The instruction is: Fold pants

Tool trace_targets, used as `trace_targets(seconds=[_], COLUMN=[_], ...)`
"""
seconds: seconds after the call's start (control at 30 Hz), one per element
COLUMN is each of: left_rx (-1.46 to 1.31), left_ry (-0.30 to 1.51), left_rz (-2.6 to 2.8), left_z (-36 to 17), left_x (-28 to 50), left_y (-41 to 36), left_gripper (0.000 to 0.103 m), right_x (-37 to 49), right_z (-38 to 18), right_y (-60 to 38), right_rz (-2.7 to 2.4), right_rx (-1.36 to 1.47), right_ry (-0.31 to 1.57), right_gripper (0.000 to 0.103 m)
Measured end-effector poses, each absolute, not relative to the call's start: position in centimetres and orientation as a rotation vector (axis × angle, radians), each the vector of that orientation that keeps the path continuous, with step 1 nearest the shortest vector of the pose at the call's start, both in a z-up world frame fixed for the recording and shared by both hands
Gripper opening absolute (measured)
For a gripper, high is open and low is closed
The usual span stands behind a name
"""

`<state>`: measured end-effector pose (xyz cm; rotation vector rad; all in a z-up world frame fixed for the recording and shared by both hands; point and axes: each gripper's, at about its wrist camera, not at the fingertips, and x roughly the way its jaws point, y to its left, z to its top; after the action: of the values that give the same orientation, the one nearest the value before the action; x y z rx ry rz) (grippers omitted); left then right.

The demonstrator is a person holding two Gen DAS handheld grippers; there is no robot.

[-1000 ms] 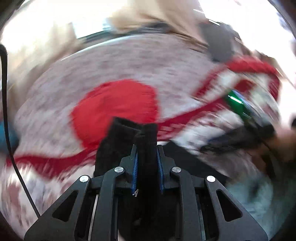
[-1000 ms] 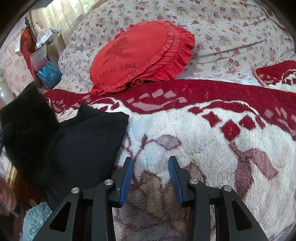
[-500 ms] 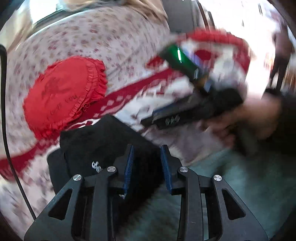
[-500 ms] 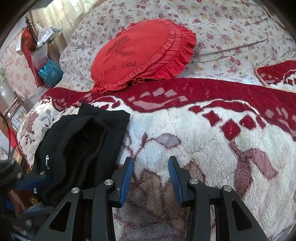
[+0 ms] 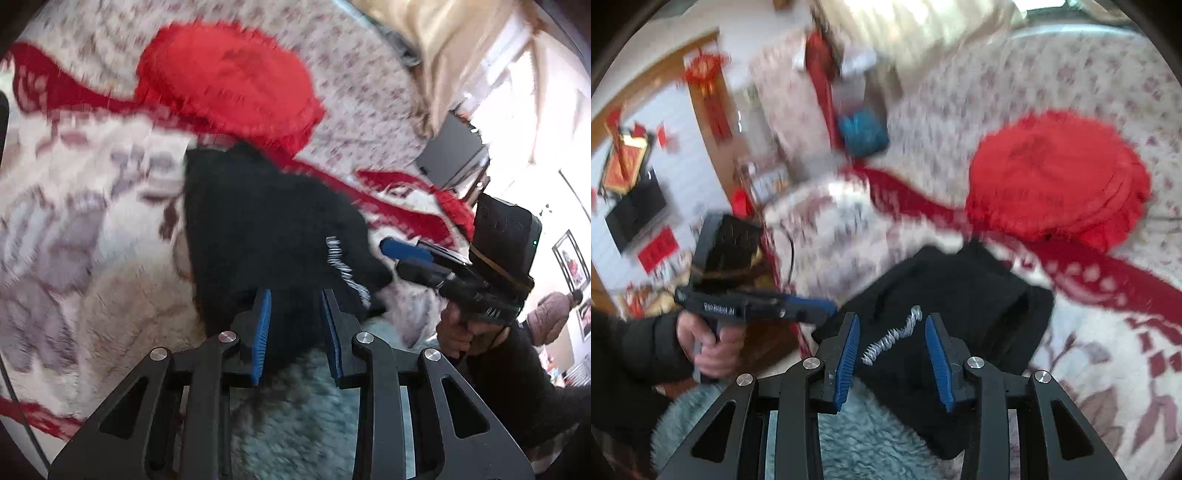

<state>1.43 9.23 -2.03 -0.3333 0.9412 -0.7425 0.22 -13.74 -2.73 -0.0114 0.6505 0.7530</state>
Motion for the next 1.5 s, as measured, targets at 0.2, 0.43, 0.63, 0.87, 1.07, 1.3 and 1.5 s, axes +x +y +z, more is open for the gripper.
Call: trace_targets(seconds=[0.2,0.43,0.63,0.87,1.07,1.3,1.5], left_rx=[-0.301,-0.344,-0.298,-0.458,-0.608,-0.777,-0.776], left_ry=[0.949,0.811,1.023,0.935,0.997,1.003,0.991], left_rz=[-0.746,-0.755,-0.551,-0.565,-0.518,-0.579,-0.585], left_z=[-2.8,3.2,-2.3,0.4,-3.0,-4.8,-4.6], left_x=[2.6,5.7,13.1,11.0,9.5,9.3,9.7], left_y=[7.9,8.6,5.5,9.4,12.8,13.8,13.3], left_gripper=[0.017,0.024,0.024,0.033,0.068,0.069,0.069], right_x=[3.5,2.3,6.9,7.1,7.0,7.4,8.2], right_z=[-7.3,-2.6,-4.3,-4.5,-7.6,-9.0,-9.0], right_y=[-14.0,-15.4,-13.8,-16.7,-23.2,-22.2,-19.3], right_rz=[0.586,0.607,0.56,0.546,0.475,0.536,0.604], right_rx=[-0.035,0.022,0.026,0.205,0.647,0.688,0.576], right_ry=[0.871,0.653,0.673,0.708,0.797,0.831,0.835], right_gripper=[0.035,0.035,0.035,0.039,0.043,0.044,0.048])
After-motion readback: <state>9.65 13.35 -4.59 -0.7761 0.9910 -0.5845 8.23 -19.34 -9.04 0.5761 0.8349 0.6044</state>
